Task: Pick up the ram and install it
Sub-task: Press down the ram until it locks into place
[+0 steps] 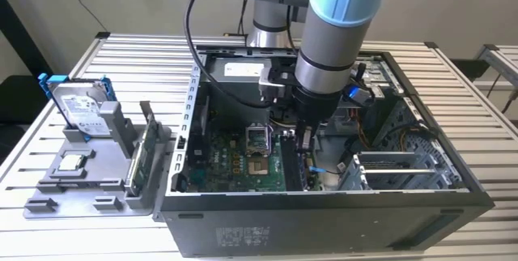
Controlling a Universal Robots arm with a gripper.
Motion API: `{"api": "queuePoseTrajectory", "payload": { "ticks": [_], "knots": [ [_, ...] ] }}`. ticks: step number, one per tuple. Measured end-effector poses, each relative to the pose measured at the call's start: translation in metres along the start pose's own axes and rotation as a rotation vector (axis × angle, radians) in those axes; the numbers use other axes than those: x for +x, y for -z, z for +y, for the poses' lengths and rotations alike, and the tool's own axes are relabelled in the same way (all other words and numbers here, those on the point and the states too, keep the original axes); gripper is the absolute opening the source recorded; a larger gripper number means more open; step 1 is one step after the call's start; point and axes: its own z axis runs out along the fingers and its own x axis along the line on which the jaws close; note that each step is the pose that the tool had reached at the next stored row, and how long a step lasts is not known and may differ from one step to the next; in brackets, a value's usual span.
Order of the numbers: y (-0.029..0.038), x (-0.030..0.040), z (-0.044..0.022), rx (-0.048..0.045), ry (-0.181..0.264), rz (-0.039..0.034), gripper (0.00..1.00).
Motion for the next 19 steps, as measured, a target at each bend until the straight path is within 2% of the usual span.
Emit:
{"api": "queuePoseTrajectory", "payload": {
  "ticks": [3,7,15,17,18,19],
  "knots": [
    [0.0068,0.0001,0.0000,-0.0025,0.000,-0.0025,0.11],
    [0.0095,0.0002,-0.0001,-0.0044,0.000,-0.0065,0.11],
    [0.0096,0.0002,-0.0001,-0.0045,0.002,-0.0069,0.12],
    [0.0095,0.0002,-0.0001,-0.0046,0.002,-0.0069,0.24],
    [0.0096,0.0002,-0.0001,-0.0046,0.002,-0.0068,0.24],
    [0.0095,0.0002,-0.0001,-0.0045,0.003,-0.0069,0.30]
  ]
}}
